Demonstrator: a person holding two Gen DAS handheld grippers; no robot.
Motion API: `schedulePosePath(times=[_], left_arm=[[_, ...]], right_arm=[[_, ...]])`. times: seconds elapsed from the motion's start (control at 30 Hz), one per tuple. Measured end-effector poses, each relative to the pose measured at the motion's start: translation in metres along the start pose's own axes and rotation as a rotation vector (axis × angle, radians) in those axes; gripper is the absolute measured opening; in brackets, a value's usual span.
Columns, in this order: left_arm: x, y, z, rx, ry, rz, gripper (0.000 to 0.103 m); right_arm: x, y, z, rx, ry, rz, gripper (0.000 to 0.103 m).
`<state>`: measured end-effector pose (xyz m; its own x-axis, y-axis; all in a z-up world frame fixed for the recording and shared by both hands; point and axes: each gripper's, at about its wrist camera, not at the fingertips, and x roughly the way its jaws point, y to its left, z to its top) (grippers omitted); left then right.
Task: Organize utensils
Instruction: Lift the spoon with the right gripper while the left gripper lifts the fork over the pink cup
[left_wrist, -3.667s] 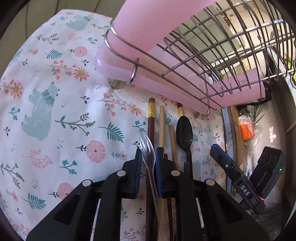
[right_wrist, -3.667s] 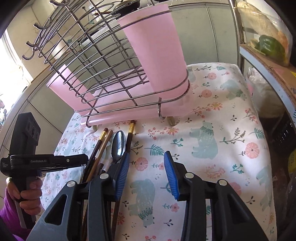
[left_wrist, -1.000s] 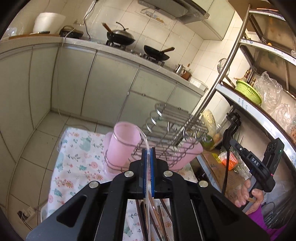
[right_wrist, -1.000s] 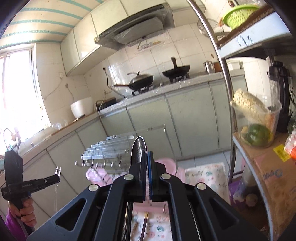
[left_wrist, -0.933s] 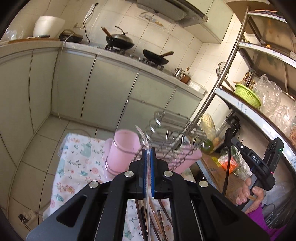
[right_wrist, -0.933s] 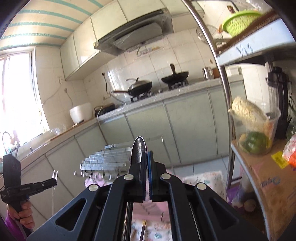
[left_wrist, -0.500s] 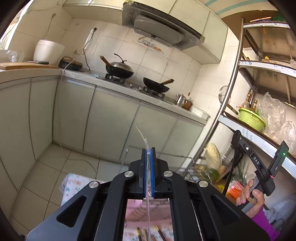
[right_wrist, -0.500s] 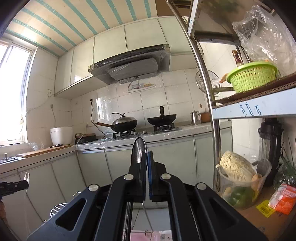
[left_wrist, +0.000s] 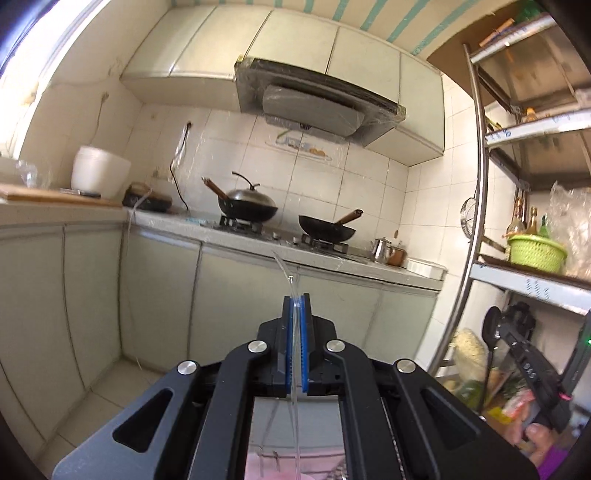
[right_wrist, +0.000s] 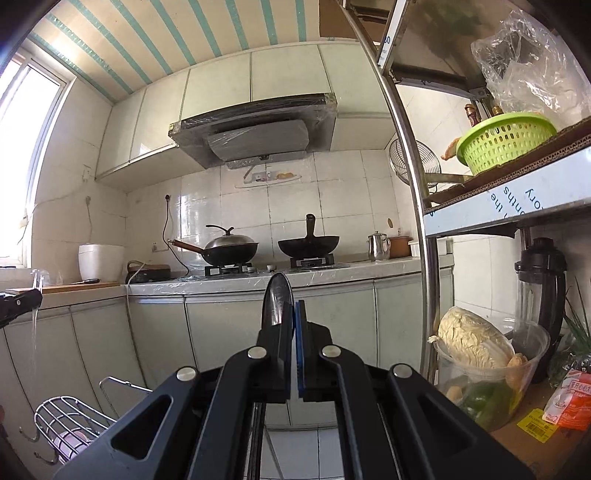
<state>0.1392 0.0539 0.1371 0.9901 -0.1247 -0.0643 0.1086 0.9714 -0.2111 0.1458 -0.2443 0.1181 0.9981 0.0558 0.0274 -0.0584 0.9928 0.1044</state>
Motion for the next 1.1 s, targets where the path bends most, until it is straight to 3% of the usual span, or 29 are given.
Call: schedulePosePath(times=[0.1, 0.3, 0.73, 1.1], left_arm=[[0.008, -0.003, -0.015, 0.034, -0.003, 0.015, 0.002], [0.007, 0.001, -0.046, 0.043, 0.09, 0.008, 0.002], [-0.01, 0.029, -0.081, -0.091, 0.304, -0.017, 0.002], [-0.005, 0.046, -0.088, -0.182, 0.386, 0.005, 0.005]], right_arm=[[0.001, 0.0, -0.011, -0.008, 0.029, 0.003, 0.001], [-0.003, -0.004, -0.032, 0.003, 0.131, 0.02, 0.002], [-0.021, -0.011, -0.063, 0.056, 0.336, 0.076, 0.002], [-0.022, -0.018, -0.071, 0.087, 0.416, 0.085, 0.003]])
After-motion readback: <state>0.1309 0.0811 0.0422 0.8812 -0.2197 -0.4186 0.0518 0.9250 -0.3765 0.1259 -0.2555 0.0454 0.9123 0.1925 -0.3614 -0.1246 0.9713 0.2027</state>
